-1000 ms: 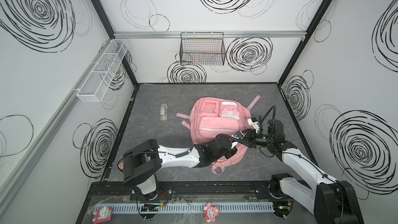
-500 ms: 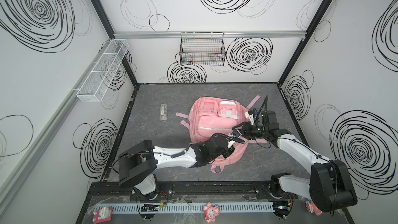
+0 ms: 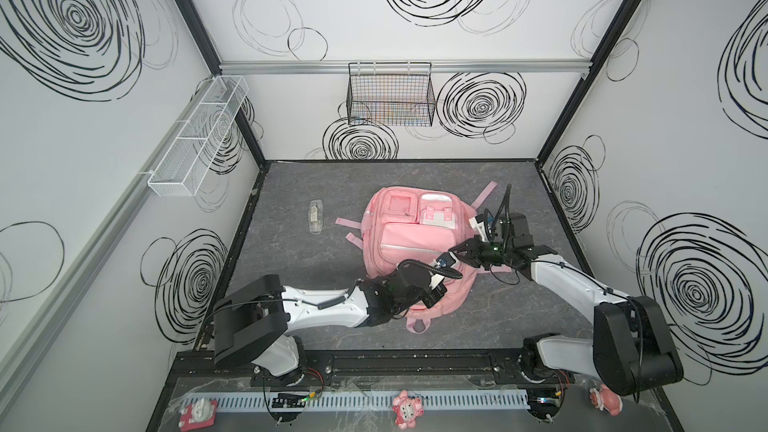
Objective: Pack the student bag
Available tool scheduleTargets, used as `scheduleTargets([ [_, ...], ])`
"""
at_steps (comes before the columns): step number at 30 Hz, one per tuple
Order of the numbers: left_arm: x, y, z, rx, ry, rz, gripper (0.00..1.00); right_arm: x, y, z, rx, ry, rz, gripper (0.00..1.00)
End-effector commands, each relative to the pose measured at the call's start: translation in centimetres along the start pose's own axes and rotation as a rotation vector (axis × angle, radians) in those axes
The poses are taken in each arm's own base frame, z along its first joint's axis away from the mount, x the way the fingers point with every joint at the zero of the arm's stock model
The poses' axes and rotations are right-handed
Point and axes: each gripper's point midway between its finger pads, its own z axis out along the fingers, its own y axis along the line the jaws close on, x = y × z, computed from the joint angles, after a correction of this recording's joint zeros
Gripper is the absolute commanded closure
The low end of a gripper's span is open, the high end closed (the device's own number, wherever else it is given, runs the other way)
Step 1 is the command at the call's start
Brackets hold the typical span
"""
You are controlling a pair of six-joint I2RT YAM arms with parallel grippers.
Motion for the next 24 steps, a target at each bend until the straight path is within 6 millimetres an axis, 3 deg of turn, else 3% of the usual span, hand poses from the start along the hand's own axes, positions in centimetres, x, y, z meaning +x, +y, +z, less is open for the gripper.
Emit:
scheduleTargets([
  [1,-3.1,0.6,-2.0,-0.004,-0.116,-0.081,1.0,-1.5,-2.0,-0.5,0.094,-0.052,-0.007,1.0],
  [11,0.1,4.6,-4.7,-0.135,-0.075,-0.21,1.0,-2.4,-2.9,-1.1,0.115,-0.058,-0.015,1.0],
  [19,2.2,9.0,-6.9,-0.299,-0.082,-0.311,1.0,-3.2,-3.2,-1.8,0.135,-0.071,-0.033,1.0],
  [22,1.7,9.2,-7.2,-0.28,-0.101,-0.331,1.0,-3.6,-2.7,-2.2,0.148,-0.076,-0.059,0.62],
  [24,0.9,8.6,-7.1,-0.241,-0.116,-0.326,1.0,-4.3,-1.7,-2.9,0.178,-0.105,-0.112,0.49],
])
